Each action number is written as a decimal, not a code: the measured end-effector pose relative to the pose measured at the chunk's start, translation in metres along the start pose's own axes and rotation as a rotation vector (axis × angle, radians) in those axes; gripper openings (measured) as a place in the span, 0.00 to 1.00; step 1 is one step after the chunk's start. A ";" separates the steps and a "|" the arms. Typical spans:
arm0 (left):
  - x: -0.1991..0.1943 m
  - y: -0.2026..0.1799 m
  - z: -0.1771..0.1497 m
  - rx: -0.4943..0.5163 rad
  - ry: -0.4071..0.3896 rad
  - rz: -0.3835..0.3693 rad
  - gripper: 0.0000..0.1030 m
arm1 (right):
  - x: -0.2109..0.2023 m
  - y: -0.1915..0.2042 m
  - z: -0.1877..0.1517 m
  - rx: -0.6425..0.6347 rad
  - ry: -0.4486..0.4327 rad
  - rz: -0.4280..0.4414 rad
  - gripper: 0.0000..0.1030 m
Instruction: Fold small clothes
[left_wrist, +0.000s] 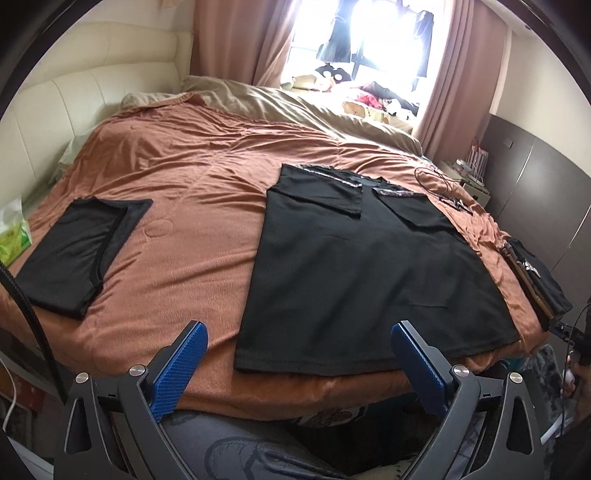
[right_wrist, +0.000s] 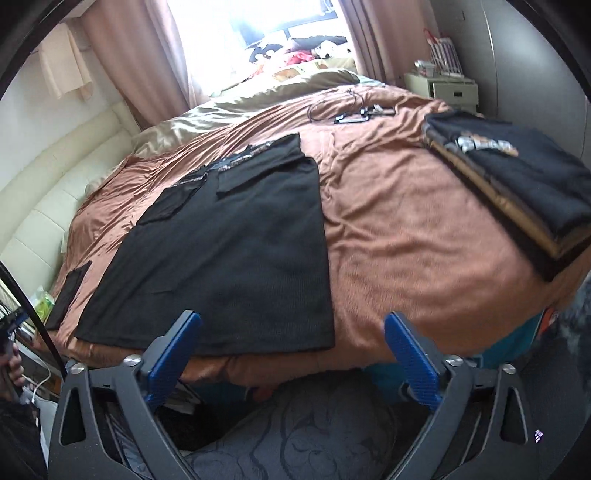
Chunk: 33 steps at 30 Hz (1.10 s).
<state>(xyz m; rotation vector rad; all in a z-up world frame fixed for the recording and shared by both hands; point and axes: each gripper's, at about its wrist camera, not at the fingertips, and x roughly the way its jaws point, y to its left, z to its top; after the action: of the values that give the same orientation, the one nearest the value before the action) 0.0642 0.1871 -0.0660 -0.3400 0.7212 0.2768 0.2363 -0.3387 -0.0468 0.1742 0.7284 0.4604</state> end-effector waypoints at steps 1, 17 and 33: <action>0.002 0.002 -0.003 -0.008 0.006 0.000 0.95 | 0.004 -0.004 -0.003 0.016 0.011 0.007 0.80; 0.063 0.037 -0.026 -0.161 0.122 0.021 0.78 | 0.067 -0.047 -0.013 0.262 0.120 0.119 0.53; 0.108 0.081 -0.043 -0.399 0.216 -0.081 0.67 | 0.090 -0.062 -0.020 0.422 0.113 0.267 0.47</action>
<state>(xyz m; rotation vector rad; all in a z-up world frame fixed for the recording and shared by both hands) 0.0869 0.2577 -0.1864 -0.7854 0.8613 0.3094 0.3027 -0.3522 -0.1353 0.6509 0.9127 0.5693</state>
